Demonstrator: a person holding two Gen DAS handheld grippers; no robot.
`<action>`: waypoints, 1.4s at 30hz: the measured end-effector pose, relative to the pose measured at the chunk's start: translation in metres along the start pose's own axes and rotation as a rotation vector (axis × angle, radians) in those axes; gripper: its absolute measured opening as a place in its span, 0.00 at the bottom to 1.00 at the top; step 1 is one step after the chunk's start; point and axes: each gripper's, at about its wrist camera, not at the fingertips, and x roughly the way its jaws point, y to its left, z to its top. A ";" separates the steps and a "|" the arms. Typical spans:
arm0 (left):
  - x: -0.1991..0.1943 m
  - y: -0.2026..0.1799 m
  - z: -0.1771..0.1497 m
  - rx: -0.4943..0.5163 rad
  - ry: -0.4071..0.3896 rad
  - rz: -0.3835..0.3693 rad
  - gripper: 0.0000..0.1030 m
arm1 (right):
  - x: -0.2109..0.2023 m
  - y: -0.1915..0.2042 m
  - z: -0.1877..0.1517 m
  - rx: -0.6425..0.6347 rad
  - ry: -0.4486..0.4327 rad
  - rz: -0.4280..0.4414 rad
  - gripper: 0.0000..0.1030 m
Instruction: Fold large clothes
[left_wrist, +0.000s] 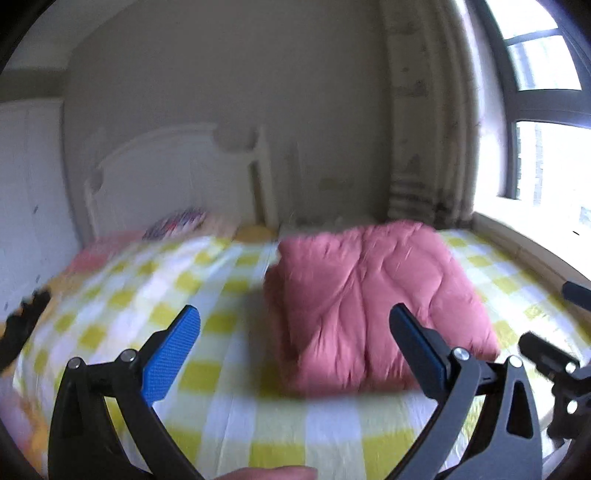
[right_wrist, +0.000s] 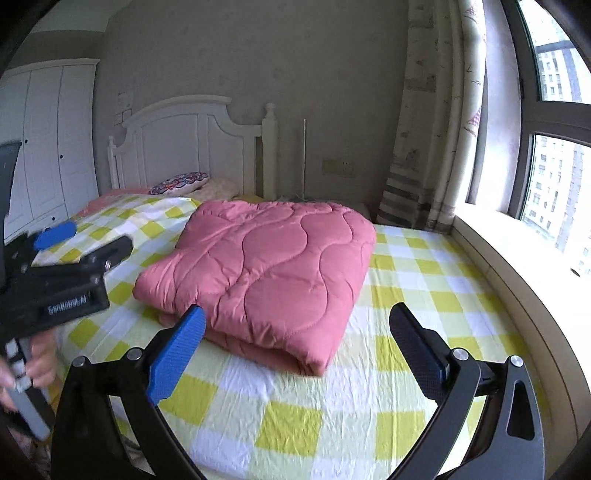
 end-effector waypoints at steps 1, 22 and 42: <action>-0.002 0.000 -0.006 -0.012 0.009 0.003 0.98 | 0.000 -0.001 -0.003 0.007 0.005 0.001 0.94; -0.004 0.001 -0.028 -0.022 -0.006 0.034 0.98 | 0.007 0.013 -0.012 0.010 0.033 0.039 0.94; -0.001 0.005 -0.031 -0.018 0.007 0.027 0.98 | 0.014 0.015 -0.019 0.027 0.056 0.051 0.96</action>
